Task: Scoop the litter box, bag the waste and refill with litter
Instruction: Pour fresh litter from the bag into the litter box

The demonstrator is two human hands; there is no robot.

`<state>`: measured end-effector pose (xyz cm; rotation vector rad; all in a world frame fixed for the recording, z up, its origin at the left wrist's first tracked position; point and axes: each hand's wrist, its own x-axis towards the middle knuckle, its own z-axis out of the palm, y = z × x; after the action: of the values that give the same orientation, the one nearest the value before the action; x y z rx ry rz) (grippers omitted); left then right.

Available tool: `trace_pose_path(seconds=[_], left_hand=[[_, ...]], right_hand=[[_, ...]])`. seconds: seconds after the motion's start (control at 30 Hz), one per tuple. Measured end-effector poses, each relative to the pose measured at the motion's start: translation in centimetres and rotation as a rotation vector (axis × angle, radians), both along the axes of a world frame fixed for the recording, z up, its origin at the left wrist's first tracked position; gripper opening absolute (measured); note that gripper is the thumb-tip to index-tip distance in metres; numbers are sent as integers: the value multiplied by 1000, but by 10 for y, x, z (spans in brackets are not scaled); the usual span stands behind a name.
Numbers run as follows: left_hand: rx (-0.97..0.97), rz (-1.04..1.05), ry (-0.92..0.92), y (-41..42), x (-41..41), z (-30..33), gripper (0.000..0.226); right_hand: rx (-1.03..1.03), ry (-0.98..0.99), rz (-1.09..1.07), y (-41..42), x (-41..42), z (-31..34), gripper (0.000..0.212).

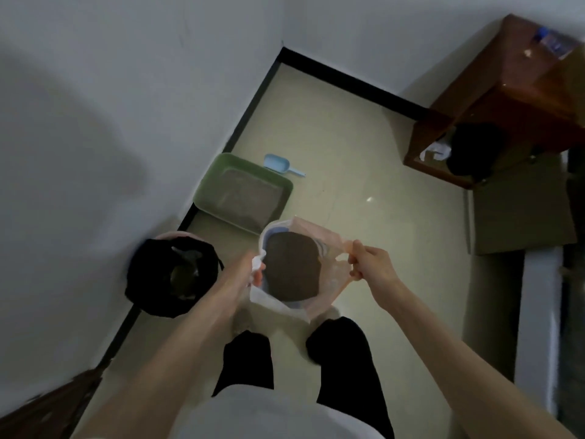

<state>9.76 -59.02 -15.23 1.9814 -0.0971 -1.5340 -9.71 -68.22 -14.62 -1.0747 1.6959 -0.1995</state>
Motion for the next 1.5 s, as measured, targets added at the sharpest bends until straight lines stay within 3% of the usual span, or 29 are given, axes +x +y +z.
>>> trace_pose_path(seconds=[0.13, 0.33, 0.43, 0.57, 1.0, 1.23, 1.37, 1.5], left_hand=[[21, 170, 26, -65, -3, -18, 44], [3, 315, -72, -136, -31, -76, 32], [32, 508, -45, -158, -50, -110, 23], [56, 651, -4, -174, -71, -158, 32], [95, 622, -172, -194, -87, -343, 22], [-186, 718, -379, -203, -53, -379, 13], [-403, 695, -432, -200, -53, -402, 16], [-471, 720, -534, -189, -58, -418, 23]], right_hand=[[7, 12, 122, -80, 1, -21, 44], [27, 8, 464, -190, -1, -84, 46], [29, 19, 636, -230, 0, -114, 45], [2, 56, 843, -264, 4, -154, 42], [-35, 5, 793, -295, -3, -350, 42], [-142, -307, 668, -312, 37, -386, 38], [-216, -489, 727, -303, 43, -401, 38], [-299, -580, 774, -291, 39, -409, 36]])
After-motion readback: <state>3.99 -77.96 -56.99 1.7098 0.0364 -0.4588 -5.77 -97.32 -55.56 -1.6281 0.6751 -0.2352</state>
